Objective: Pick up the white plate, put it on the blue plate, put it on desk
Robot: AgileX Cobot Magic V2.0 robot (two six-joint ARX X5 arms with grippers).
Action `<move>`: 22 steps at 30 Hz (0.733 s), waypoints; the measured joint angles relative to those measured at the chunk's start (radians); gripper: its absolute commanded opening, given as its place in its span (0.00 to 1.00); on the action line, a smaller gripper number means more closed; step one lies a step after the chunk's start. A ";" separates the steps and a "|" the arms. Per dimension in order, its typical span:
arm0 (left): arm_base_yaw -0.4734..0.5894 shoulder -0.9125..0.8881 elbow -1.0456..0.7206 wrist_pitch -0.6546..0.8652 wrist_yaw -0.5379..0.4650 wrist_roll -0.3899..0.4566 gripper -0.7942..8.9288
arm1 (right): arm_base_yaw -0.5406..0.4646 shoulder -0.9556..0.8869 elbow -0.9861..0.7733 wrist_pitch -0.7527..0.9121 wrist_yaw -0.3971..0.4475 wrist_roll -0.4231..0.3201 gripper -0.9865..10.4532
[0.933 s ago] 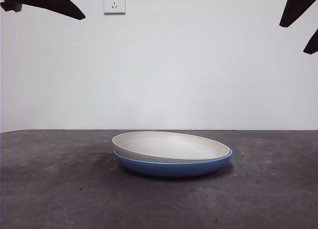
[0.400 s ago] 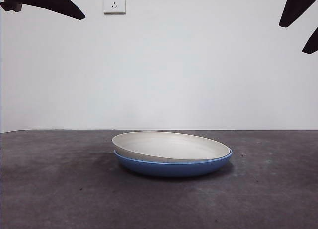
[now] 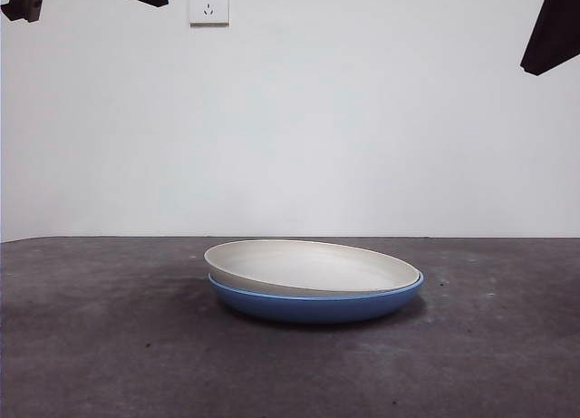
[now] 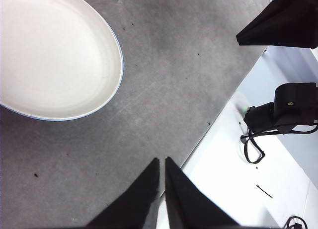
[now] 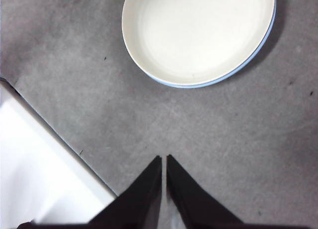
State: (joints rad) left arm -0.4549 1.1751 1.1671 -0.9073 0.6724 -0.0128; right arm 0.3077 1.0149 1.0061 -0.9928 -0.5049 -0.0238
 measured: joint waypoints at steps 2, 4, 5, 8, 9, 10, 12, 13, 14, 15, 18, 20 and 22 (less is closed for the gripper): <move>0.000 0.000 0.000 0.000 0.000 0.000 0.10 | 0.000 0.000 0.000 0.015 0.000 -0.001 0.09; 0.000 0.000 0.000 0.000 0.000 0.000 0.10 | 0.000 0.000 0.000 0.023 0.000 -0.002 0.09; 0.000 0.000 0.000 0.000 0.000 0.000 0.10 | 0.000 0.000 0.000 0.024 0.000 -0.003 0.09; 0.000 0.000 0.000 0.000 0.000 0.000 0.10 | 0.000 0.000 0.000 0.024 0.000 -0.003 0.09; 0.000 0.000 0.000 0.000 0.000 0.000 0.10 | 0.000 0.000 0.000 0.025 0.000 -0.003 0.09; 0.000 0.000 0.000 0.000 0.000 0.000 0.10 | 0.000 0.000 0.000 0.024 0.000 -0.003 0.09; 0.000 0.000 0.000 0.000 0.000 0.000 0.10 | 0.000 0.000 0.000 0.024 0.000 -0.003 0.09; 0.000 0.000 0.000 0.000 0.000 0.000 0.10 | 0.000 0.000 0.000 0.024 0.000 -0.003 0.09; 0.000 0.000 0.000 0.000 0.000 0.000 0.10 | 0.000 0.000 0.000 0.024 0.000 -0.003 0.09; 0.000 0.000 0.000 0.000 0.000 0.000 0.10 | 0.000 0.000 0.000 0.024 0.000 -0.003 0.09; 0.005 -0.005 0.000 0.005 -0.002 0.010 0.10 | 0.000 0.000 0.000 0.024 0.000 -0.003 0.09; 0.025 -0.033 -0.005 0.044 -0.003 0.045 0.10 | 0.000 0.000 0.000 0.024 0.000 -0.003 0.09; 0.060 -0.079 -0.006 0.131 -0.005 0.093 0.10 | 0.000 0.000 0.000 0.024 0.000 -0.003 0.09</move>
State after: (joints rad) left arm -0.3946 1.0962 1.1610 -0.7765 0.6678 0.0799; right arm 0.3077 1.0149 1.0061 -0.9684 -0.5049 -0.0269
